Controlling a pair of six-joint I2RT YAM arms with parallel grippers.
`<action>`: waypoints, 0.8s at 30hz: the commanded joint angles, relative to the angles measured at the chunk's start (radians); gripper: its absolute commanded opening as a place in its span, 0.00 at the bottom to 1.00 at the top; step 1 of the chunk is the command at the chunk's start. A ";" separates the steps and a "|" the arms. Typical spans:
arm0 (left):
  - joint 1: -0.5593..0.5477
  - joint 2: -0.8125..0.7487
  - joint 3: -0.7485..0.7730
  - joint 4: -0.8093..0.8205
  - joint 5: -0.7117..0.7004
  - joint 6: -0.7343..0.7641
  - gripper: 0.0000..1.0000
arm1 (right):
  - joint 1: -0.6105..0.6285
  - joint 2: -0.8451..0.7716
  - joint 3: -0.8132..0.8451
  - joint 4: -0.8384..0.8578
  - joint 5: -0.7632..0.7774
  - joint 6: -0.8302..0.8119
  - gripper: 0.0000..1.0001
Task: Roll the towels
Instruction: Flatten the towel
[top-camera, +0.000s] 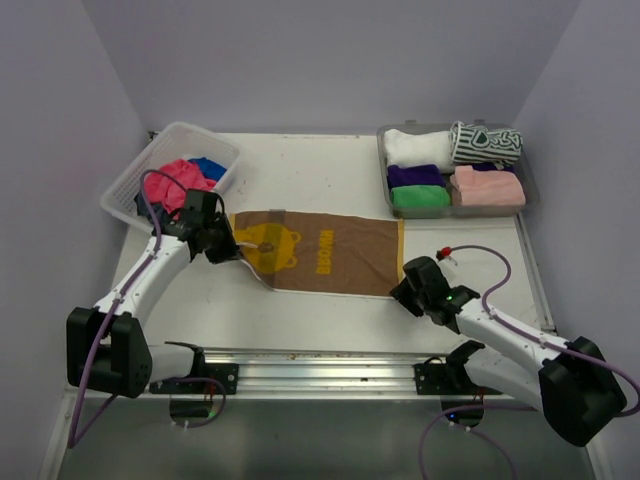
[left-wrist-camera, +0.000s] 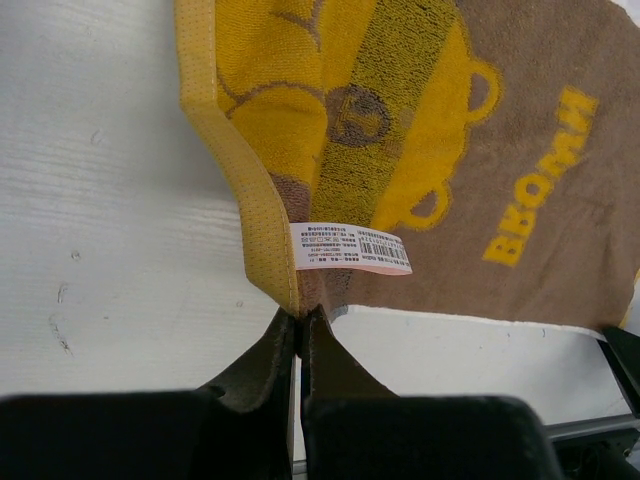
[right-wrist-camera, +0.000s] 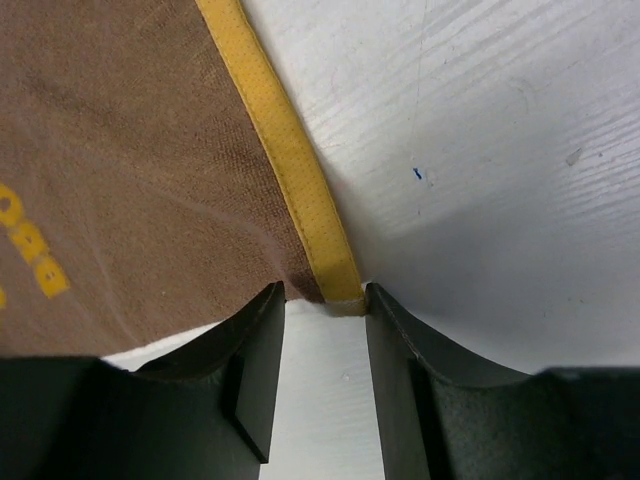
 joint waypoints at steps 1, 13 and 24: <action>0.006 -0.033 0.038 0.018 0.002 0.022 0.00 | -0.001 0.012 -0.028 0.057 0.090 0.015 0.41; 0.006 -0.039 0.035 0.016 0.010 0.022 0.00 | -0.001 0.064 -0.050 0.131 0.087 0.043 0.39; 0.011 -0.053 0.199 -0.076 -0.021 0.057 0.00 | -0.008 -0.173 0.230 -0.220 0.284 -0.117 0.00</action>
